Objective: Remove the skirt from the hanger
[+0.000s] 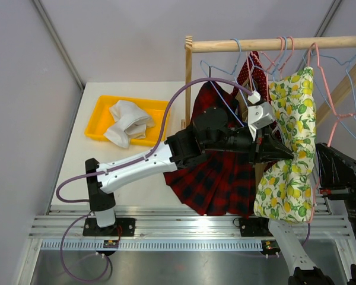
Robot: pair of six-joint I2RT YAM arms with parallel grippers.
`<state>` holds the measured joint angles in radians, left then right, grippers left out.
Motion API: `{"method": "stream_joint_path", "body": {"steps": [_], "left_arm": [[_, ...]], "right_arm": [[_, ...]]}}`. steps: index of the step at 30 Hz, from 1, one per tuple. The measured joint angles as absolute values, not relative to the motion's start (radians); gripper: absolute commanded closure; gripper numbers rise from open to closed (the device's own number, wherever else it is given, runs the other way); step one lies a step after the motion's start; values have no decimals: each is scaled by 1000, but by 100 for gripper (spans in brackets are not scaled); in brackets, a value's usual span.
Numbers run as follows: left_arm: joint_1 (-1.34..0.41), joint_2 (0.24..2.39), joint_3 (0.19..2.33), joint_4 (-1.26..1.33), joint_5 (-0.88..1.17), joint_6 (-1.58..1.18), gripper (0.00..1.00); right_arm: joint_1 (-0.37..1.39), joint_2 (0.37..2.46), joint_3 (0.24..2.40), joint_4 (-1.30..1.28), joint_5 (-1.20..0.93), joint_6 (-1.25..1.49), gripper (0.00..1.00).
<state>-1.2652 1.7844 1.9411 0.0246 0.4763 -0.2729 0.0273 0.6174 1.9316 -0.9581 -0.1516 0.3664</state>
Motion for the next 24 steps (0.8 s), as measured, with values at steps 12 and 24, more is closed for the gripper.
{"method": "stream_joint_path", "body": {"steps": [12,24], "left_arm": [[-1264,1671,1761,-7,411,-224,100],[-1039,1082,1446,-278,121,-90,100]], "right_arm": [[33,627,1947,-971,-137,356,100],[73,672,2005,-994,9,289,100]]}}
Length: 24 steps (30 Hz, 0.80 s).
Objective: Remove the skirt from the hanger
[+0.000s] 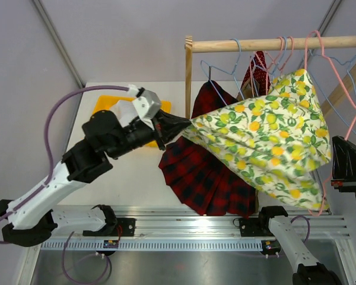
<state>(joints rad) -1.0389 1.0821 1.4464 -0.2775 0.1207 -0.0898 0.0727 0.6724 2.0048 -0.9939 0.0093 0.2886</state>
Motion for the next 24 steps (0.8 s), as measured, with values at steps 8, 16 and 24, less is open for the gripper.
{"method": "stream_joint_path", "body": {"steps": [8,16,24], "left_arm": [[-839,1068,1572,-445,-11,-16,100],[-582,1260,1870,-574,-41,8,100],[-364,1497,2180,-629,-7,0,100]], "right_arm": [[88,677,2069,-1005,175,249,100],[98,676,2058,-1061,273,247,100],[98,677,1983,-1149,269,277,100]]}}
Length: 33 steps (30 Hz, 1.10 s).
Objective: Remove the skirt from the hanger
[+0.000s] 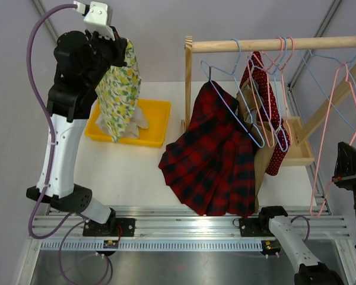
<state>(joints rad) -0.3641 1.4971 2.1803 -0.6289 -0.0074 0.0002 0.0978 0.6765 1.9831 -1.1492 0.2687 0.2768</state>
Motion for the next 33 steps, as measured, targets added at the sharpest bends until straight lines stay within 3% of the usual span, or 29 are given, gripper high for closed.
{"method": "stream_joint_path", "body": {"steps": [6,11,12,15,16,22,33], "left_arm": [[-228,1620,2221,-581,38,-42,100],[-160,1623,1982,-469,35,-101,100],[-155,1613,1902,-438,28,-113,79],[-153,1607,1721,-422,-1,-145,34],[-153,1604,1662,-416,-9,-160,1],[-153,1517,1436,-429,-58,-220,1],[-153,1046,1291,-346,-91,-210,1]], "right_arm": [[98,677,1933,-1157,268,280,100],[98,677,1890,-1155,269,279,100],[98,677,1882,-1151,269,279,100],[98,677,1841,-1133,268,280,100],[98,677,1828,-1127,267,280,100],[98,677,1728,-1074,269,278,100],[98,802,1676,-817,320,211,100]]}}
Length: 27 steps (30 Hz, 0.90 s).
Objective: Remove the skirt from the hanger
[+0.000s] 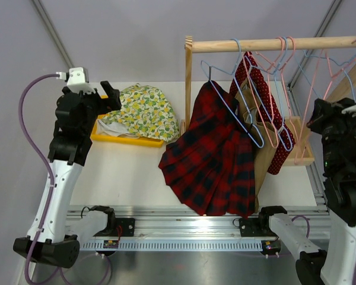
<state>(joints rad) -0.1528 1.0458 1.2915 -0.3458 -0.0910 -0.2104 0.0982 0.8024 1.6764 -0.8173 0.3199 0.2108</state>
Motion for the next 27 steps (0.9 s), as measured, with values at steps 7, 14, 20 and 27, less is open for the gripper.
{"method": "stream_joint_path", "body": {"steps": [7,14,20,27], "left_arm": [[-152,1022,1143,-348,-89,-195,1],[-152,1041,1125,-354,-67,-196,1],[-152,1041,1125,-348,-48,-196,1],[-152,1040,1125,-348,-32,-201,1]], "right_arm": [[98,953,1681,-685,395,94,100],[99,1032,1684,-620,411,37,100],[98,1111,1726,-627,406,27,100],[70,1178,1787,-710,375,49,100]]}}
